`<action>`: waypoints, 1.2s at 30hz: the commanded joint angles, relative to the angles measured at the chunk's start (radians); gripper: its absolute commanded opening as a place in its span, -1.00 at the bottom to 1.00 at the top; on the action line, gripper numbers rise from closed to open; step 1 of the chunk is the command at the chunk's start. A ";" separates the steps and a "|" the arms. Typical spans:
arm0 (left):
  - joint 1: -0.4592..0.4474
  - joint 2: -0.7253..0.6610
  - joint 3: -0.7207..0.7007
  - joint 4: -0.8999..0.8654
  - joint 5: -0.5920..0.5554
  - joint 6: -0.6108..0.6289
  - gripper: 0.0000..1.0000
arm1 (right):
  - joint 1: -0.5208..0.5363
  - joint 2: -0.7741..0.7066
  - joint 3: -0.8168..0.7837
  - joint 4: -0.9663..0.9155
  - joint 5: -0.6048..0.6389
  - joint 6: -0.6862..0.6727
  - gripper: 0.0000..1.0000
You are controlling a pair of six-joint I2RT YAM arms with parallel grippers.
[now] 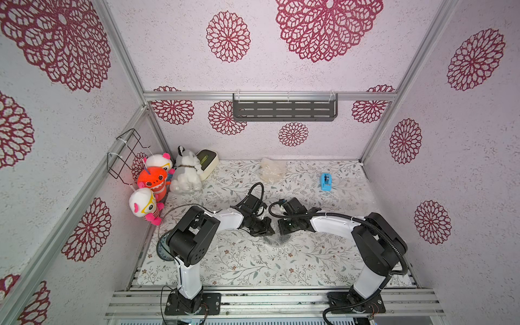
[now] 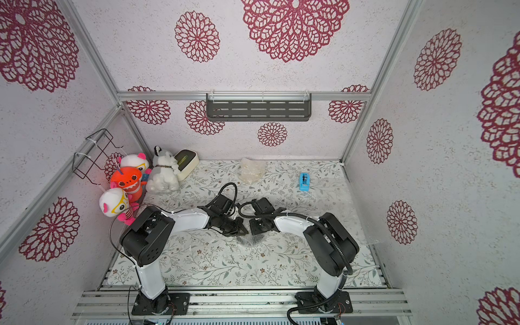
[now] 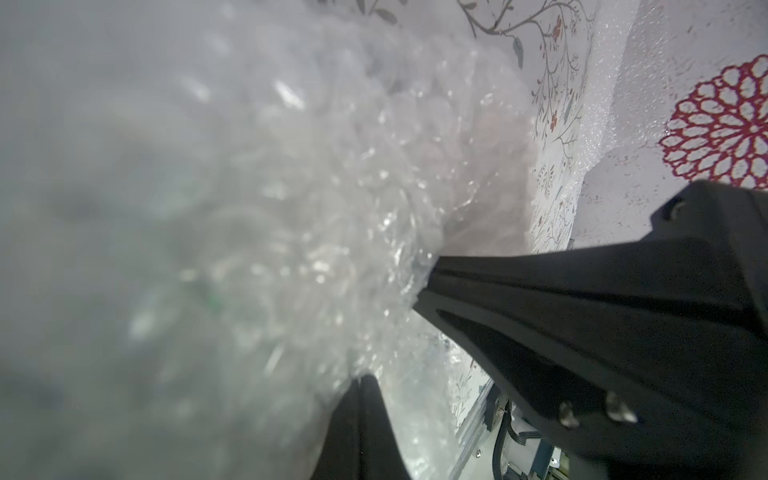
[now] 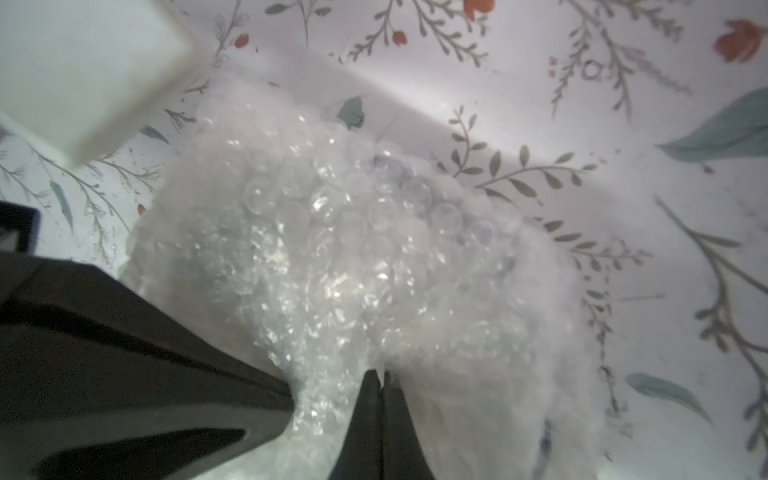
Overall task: Wrap dinner plates in bubble wrap
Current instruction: Stick the tape on the bubble wrap.
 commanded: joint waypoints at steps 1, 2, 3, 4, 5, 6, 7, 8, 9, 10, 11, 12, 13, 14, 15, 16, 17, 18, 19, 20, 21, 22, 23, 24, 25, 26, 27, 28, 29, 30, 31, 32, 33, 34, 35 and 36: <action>-0.010 0.005 0.013 -0.053 -0.019 0.018 -1.00 | 0.005 -0.103 -0.033 -0.057 0.014 0.026 -1.00; -0.010 0.006 0.012 -0.053 -0.019 0.017 -1.00 | 0.008 -0.113 -0.057 -0.047 -0.001 0.038 -1.00; -0.011 0.006 0.011 -0.053 -0.021 0.016 -1.00 | 0.010 -0.112 -0.086 -0.032 -0.011 0.052 -1.00; -0.010 0.004 0.009 -0.052 -0.021 0.015 -1.00 | 0.011 -0.107 -0.108 -0.017 -0.020 0.062 -1.00; -0.010 0.001 0.007 -0.051 -0.023 0.015 -1.00 | 0.012 -0.097 -0.126 -0.005 -0.025 0.069 -1.00; -0.010 -0.002 0.004 -0.052 -0.026 0.012 -1.00 | 0.015 -0.091 -0.132 -0.004 -0.025 0.070 -1.00; -0.011 -0.003 0.002 -0.053 -0.029 0.012 -1.00 | 0.017 -0.095 -0.130 -0.012 -0.021 0.068 -1.00; -0.011 -0.004 0.002 -0.054 -0.031 0.012 -1.00 | 0.018 -0.109 -0.122 -0.030 -0.008 0.063 -1.00; -0.011 -0.002 0.002 -0.054 -0.032 0.012 -1.00 | 0.020 -0.134 -0.116 -0.049 0.004 0.057 -1.00; -0.011 -0.002 0.003 -0.055 -0.030 0.012 -1.00 | 0.020 -0.157 -0.113 -0.061 0.015 0.056 -1.00; -0.011 -0.002 0.004 -0.055 -0.030 0.013 -1.00 | 0.020 -0.186 -0.114 -0.068 0.019 0.057 -1.00; -0.011 -0.001 0.005 -0.055 -0.030 0.012 -1.00 | 0.020 -0.205 -0.117 -0.067 0.013 0.064 -1.00; -0.011 -0.002 0.005 -0.056 -0.030 0.012 -1.00 | 0.020 -0.217 -0.118 -0.072 0.008 0.074 -1.00; -0.010 -0.003 0.004 -0.056 -0.032 0.011 -1.00 | 0.022 -0.227 -0.121 -0.082 0.008 0.091 -1.00; -0.011 -0.005 0.001 -0.056 -0.034 0.010 -1.00 | 0.026 -0.244 -0.133 -0.086 0.014 0.104 -1.00; -0.010 -0.006 0.001 -0.055 -0.035 0.010 -1.00 | 0.029 -0.269 -0.152 -0.081 0.021 0.117 -0.93; -0.011 -0.007 -0.001 -0.056 -0.036 0.010 -1.00 | 0.029 -0.303 -0.181 -0.067 0.022 0.136 -0.68; -0.011 -0.006 0.001 -0.055 -0.036 0.010 -1.00 | 0.028 -0.339 -0.212 -0.051 0.020 0.147 -0.45; -0.011 -0.005 0.000 -0.055 -0.034 0.010 -1.00 | 0.027 -0.368 -0.235 -0.040 0.017 0.151 -0.35; -0.011 -0.006 0.001 -0.056 -0.033 0.012 -1.00 | 0.024 -0.398 -0.261 -0.021 -0.001 0.147 -0.28; -0.012 -0.005 0.002 -0.056 -0.032 0.013 -1.00 | 0.022 -0.424 -0.284 -0.001 -0.027 0.125 -0.25; -0.012 -0.006 0.001 -0.056 -0.031 0.012 -1.00 | 0.022 -0.445 -0.304 0.020 -0.046 0.098 -0.23; -0.012 -0.007 0.001 -0.056 -0.032 0.012 -1.00 | 0.022 -0.463 -0.332 0.048 -0.071 0.053 -0.20; -0.012 -0.008 0.000 -0.054 -0.032 0.013 -1.00 | 0.022 -0.471 -0.358 0.077 -0.091 0.007 -0.17; -0.012 -0.007 -0.001 -0.054 -0.032 0.012 -1.00 | 0.022 -0.468 -0.371 0.097 -0.111 -0.035 -0.15; -0.012 -0.008 -0.001 -0.053 -0.030 0.012 -1.00 | 0.022 -0.454 -0.378 0.115 -0.130 -0.075 -0.14; -0.014 -0.009 -0.001 -0.053 -0.033 0.012 -1.00 | 0.023 -0.435 -0.379 0.132 -0.150 -0.101 -0.14; -0.014 -0.009 -0.001 -0.053 -0.034 0.012 -1.00 | 0.024 -0.414 -0.379 0.150 -0.168 -0.120 -0.14; -0.014 -0.010 -0.002 -0.053 -0.036 0.010 -1.00 | 0.028 -0.391 -0.378 0.169 -0.187 -0.143 -0.15; -0.014 -0.011 -0.004 -0.050 -0.036 0.007 -1.00 | 0.035 -0.372 -0.378 0.190 -0.184 -0.158 -0.15; -0.015 -0.011 -0.003 -0.049 -0.037 0.006 -1.00 | 0.038 -0.358 -0.382 0.205 -0.174 -0.168 -0.16; -0.015 -0.011 -0.003 -0.049 -0.037 0.005 -1.00 | 0.038 -0.338 -0.382 0.218 -0.171 -0.180 -0.17; -0.016 -0.010 -0.003 -0.048 -0.037 0.005 -1.00 | 0.040 -0.322 -0.382 0.233 -0.167 -0.188 -0.17; -0.017 -0.010 -0.002 -0.049 -0.037 0.006 -1.00 | 0.040 -0.308 -0.380 0.246 -0.171 -0.196 -0.18; -0.017 -0.011 -0.001 -0.050 -0.038 0.006 -1.00 | 0.041 -0.293 -0.376 0.255 -0.171 -0.202 -0.18; -0.017 -0.010 -0.001 -0.051 -0.037 0.006 -1.00 | 0.043 -0.277 -0.370 0.257 -0.173 -0.209 -0.19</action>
